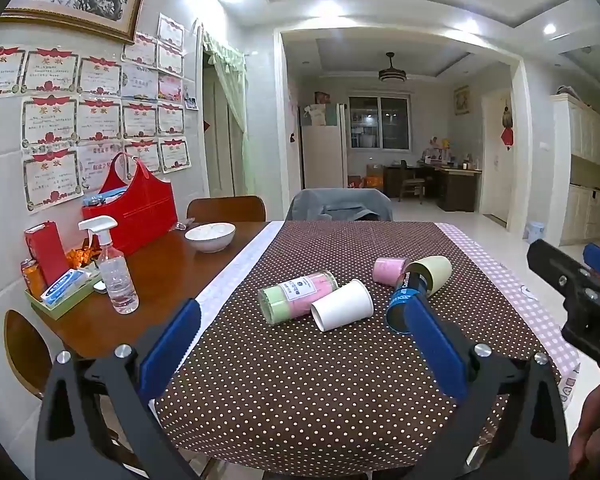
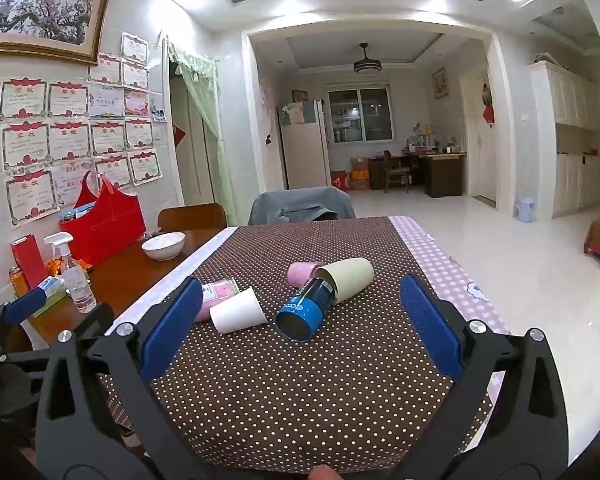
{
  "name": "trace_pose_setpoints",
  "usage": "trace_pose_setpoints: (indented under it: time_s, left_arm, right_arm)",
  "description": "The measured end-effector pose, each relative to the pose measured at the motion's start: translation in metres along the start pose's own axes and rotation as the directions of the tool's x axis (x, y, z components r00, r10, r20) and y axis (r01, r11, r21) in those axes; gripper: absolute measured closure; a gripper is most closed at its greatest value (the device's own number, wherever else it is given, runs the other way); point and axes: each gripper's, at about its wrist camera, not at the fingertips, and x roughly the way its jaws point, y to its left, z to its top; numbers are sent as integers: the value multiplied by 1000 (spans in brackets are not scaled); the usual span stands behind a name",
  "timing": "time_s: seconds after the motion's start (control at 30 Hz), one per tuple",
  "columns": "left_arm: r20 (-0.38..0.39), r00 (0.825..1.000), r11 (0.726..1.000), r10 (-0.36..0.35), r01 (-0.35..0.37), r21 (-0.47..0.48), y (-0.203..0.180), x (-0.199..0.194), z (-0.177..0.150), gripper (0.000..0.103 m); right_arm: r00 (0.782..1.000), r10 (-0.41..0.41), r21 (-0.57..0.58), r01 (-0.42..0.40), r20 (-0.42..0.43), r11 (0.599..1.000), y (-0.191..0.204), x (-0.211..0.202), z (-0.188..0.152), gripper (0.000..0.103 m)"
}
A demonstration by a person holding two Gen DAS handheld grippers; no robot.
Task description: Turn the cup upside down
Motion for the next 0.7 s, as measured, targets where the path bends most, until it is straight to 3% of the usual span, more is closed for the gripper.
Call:
trace_pose_setpoints:
  time_s: [0.7]
  left_arm:
    - [7,1000,1000,-13,13,-7,5,1,1,3]
  right_arm:
    - [1000,2,-11,-2,7,1000,5,0,5,6]
